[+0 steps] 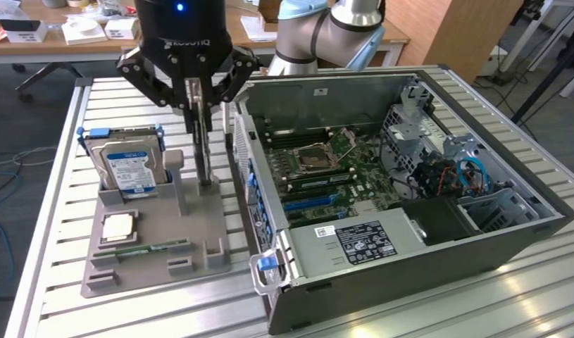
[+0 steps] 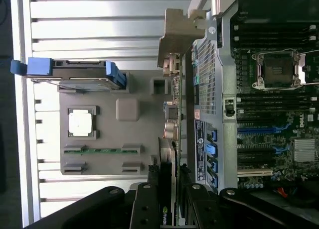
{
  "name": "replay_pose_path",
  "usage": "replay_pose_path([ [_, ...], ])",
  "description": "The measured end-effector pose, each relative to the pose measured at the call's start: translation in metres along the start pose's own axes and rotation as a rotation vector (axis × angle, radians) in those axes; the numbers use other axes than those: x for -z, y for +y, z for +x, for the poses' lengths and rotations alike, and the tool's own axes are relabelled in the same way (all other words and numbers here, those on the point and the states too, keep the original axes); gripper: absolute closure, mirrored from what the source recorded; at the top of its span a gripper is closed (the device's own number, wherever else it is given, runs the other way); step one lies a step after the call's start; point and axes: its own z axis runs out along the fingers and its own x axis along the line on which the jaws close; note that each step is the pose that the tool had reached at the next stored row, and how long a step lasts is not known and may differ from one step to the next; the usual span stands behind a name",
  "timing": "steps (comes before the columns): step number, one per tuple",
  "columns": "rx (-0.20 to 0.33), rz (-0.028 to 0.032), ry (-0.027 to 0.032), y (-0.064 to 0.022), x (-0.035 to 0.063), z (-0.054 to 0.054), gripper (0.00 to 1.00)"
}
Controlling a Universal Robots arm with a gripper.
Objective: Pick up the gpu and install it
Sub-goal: 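Pick up the gpu and move the gpu toward the slot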
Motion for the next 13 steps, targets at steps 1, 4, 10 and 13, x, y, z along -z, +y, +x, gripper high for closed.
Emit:
replay_pose_path([
  [1, 0.000, 0.0000, 0.0000, 0.0001, 0.0030, 0.000, 0.74],
  [4, 0.000, 0.0000, 0.0000, 0.0005, 0.0106, 0.000, 0.74],
  [10, 0.000, -0.0001, 0.0000, 0.0010, 0.0226, -0.001, 0.74],
  [13, 0.000, -0.0001, -0.0001, 0.0011, 0.0233, -0.001, 0.74],
])
